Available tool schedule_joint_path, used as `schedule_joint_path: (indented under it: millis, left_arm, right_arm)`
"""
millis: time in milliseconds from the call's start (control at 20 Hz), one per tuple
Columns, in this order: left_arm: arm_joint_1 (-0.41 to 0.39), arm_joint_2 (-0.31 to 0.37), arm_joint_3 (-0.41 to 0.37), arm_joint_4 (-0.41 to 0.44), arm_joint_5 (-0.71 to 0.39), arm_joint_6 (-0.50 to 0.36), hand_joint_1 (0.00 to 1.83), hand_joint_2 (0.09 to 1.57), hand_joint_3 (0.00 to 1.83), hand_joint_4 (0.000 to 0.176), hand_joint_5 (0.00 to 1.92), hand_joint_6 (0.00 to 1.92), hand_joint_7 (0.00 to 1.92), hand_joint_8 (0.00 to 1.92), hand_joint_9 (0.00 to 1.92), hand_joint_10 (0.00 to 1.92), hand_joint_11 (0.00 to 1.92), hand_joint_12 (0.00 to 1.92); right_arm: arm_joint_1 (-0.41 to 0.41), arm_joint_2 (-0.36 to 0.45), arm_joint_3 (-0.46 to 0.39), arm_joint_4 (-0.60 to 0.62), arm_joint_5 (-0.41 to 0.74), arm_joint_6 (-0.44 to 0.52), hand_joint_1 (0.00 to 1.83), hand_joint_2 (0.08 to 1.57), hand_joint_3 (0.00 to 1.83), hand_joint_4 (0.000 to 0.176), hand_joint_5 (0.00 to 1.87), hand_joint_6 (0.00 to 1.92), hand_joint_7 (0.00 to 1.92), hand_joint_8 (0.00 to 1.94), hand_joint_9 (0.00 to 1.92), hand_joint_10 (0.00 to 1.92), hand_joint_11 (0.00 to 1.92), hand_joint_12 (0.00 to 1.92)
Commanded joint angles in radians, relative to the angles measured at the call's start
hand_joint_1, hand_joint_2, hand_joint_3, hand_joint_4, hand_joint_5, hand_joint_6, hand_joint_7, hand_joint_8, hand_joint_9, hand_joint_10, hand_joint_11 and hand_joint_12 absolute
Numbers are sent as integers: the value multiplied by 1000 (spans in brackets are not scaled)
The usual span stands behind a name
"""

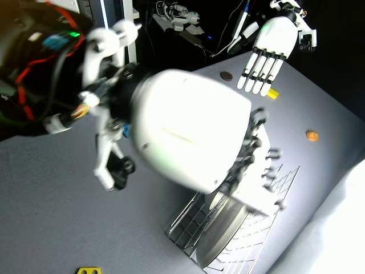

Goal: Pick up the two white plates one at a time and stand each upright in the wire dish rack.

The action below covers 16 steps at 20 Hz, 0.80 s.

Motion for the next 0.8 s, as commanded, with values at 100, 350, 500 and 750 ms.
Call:
schedule_joint_path:
  millis: [100,350,500,750]
  left_arm:
    - [-35,10,1,-32,-24,-25,0,1092,0,0,340,22,478,38,460,8,68,614]
    - [-35,8,3,-17,-34,-74,44,1153,0,0,503,801,491,1329,357,1529,147,1750]
    - [-40,8,2,-16,-36,-82,207,1223,6,0,551,1876,730,1910,737,1918,724,1920]
    - [-51,2,12,-2,-36,-106,1024,1182,0,0,1497,1921,1659,1921,1735,1921,1771,1921]
  right_arm:
    - [5,15,-11,-2,124,-19,915,1028,0,0,968,47,1011,24,940,33,416,996]
    - [-29,39,-54,-1,219,-123,931,967,0,0,525,1622,752,1324,810,1115,628,1411]
    - [-29,52,-84,-1,232,-176,991,973,1,0,805,1918,878,1928,862,1903,808,1908]
    - [-30,56,-86,-1,211,-176,1071,1107,0,87,1279,1921,1510,1941,1612,1921,1812,1921]
